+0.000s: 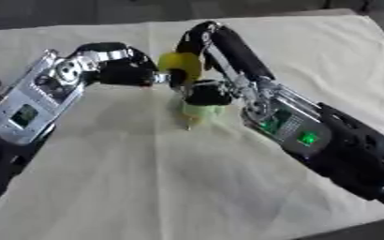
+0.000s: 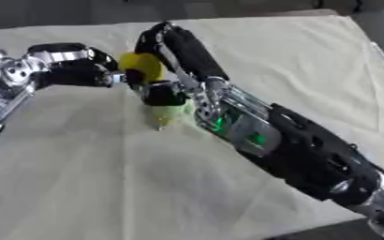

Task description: Pick up the objects with one hand, pass them to the other hand, and then place them into the box on the other side of the table.

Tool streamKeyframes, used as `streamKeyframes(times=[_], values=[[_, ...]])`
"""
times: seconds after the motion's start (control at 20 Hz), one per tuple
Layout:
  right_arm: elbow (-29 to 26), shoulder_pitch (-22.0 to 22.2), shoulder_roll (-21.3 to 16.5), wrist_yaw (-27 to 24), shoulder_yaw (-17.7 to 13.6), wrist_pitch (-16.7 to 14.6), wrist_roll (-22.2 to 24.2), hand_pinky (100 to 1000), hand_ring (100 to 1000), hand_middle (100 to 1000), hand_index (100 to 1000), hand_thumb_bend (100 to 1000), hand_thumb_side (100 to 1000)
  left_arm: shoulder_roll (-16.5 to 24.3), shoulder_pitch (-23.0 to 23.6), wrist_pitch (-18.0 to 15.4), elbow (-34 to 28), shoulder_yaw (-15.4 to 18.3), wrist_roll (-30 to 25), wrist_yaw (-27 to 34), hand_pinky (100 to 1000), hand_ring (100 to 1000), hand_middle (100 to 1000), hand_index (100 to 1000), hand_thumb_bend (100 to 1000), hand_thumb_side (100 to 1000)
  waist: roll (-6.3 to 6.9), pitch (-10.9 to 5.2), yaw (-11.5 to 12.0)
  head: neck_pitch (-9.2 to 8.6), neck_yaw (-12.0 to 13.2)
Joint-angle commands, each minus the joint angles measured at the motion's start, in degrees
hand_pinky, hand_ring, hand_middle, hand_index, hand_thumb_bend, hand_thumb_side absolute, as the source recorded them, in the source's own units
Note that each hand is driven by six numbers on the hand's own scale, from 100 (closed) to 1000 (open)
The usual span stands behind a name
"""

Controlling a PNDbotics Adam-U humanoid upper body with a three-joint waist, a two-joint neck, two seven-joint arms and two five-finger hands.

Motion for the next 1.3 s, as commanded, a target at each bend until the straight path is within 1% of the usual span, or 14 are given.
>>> streamKeyframes(times=[0.05, 0.45, 0.55, 0.8, 1.05, 1.15, 1.25, 1.3], values=[[-1.1, -0.9, -0.4, -0.2, -0.1, -0.2, 0.0, 387, 537, 460, 532, 259, 100, -0.2, -0.8, -0.4, -0.2, 1.0, 1.6, -0.6, 885, 770, 781, 786, 558, 730, 0.86, -0.74, -0.1, -0.49, 0.2], [-1.1, -0.8, -0.2, -0.4, 0.2, -0.5, 0.0, 380, 537, 459, 531, 257, 100, -0.9, -0.6, -0.6, -0.4, 0.7, 6.0, -0.8, 879, 772, 785, 794, 572, 697, 0.85, -0.68, -0.4, -0.89, 0.3], [-1.1, -0.8, -0.2, -0.4, 0.2, -0.5, -0.1, 378, 537, 459, 530, 256, 100, -0.9, -0.6, -0.3, -0.3, 0.5, 6.3, -1.5, 878, 773, 786, 797, 581, 694, 0.87, -0.68, -0.4, -0.93, 0.3], [-1.1, -0.9, 0.0, -0.5, 0.4, -0.8, -0.1, 377, 537, 459, 530, 256, 100, -1.6, -0.4, -0.1, -0.2, 0.4, 6.6, -1.7, 878, 770, 781, 790, 571, 690, 0.89, -0.58, -0.5, -0.93, 0.2], [-1.1, -0.9, 0.1, -0.4, 0.5, -0.8, -0.2, 374, 536, 459, 530, 256, 100, -2.5, -0.2, 0.0, -0.2, 0.3, 6.9, -0.7, 876, 765, 768, 769, 537, 658, 0.92, -0.51, -0.5, -1.02, 0.1], [-1.1, -0.9, 0.1, -0.4, 0.5, -0.8, -0.2, 374, 537, 459, 529, 256, 100, -2.7, -0.2, 0.2, 0.0, 0.4, 7.2, -0.3, 874, 759, 759, 751, 481, 614, 0.92, -0.50, -0.5, -1.00, 0.1], [-1.1, -0.9, 0.2, -0.4, 0.5, -0.8, -0.2, 372, 536, 459, 529, 255, 100, -2.9, 0.0, 0.6, 0.3, 0.7, 8.2, 0.3, 871, 748, 742, 716, 383, 549, 0.92, -0.48, -0.5, -1.02, 0.1], [-1.1, -0.9, 0.2, -0.3, 0.5, -0.8, -0.2, 372, 536, 460, 530, 254, 100, -3.0, 0.0, 0.8, 0.4, 0.8, 8.8, 0.8, 868, 741, 732, 692, 314, 492, 0.92, -0.47, -0.5, -0.99, 0.1]])
